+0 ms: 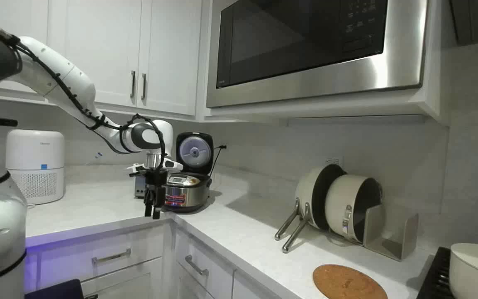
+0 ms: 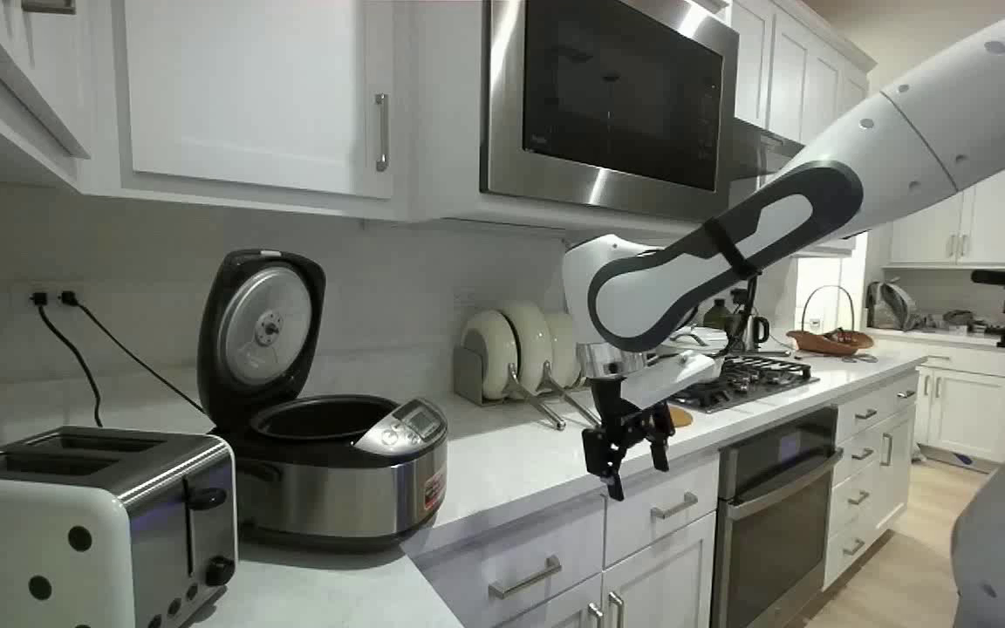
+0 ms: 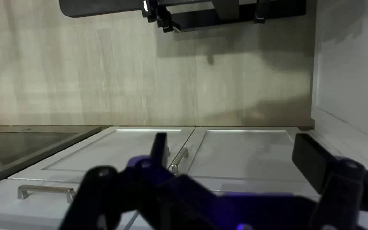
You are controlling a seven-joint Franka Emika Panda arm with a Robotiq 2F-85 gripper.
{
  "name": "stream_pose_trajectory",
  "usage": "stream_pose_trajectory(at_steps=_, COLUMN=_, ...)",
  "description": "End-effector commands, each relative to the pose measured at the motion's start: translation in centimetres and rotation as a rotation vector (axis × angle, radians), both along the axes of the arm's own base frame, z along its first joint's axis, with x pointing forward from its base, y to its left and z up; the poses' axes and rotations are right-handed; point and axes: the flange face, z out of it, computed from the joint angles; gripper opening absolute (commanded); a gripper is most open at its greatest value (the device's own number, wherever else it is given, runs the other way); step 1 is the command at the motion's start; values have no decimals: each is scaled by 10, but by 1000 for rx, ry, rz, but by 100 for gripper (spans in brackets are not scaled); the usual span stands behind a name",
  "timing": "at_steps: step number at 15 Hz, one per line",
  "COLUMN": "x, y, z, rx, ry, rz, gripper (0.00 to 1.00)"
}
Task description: Close the cooker
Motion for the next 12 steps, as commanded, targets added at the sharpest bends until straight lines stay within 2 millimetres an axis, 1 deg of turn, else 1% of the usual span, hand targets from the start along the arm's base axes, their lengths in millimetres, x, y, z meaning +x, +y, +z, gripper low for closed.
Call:
stream_pose_trajectory(at_steps=1, x=0, y=0, z=0, rx=0, ry=1, rz=0, gripper=100)
stream_pose_trajectory(at_steps=3, x=1, y=10, z=1, rx=7, ry=2, rz=27, gripper=100)
stream_pose_trajectory(at_steps=5, x=4, y=29, z=-2, rx=13, ry=-12, rz=54, gripper=100)
stream_pose_trajectory(at_steps=9, x=15, y=79, z=-14, rx=34, ry=-64, rz=118, gripper=100)
stream_pose_trajectory(at_steps=12, x=29, y=118, z=-16, rx=49, ry=-99, rz=150, gripper=100)
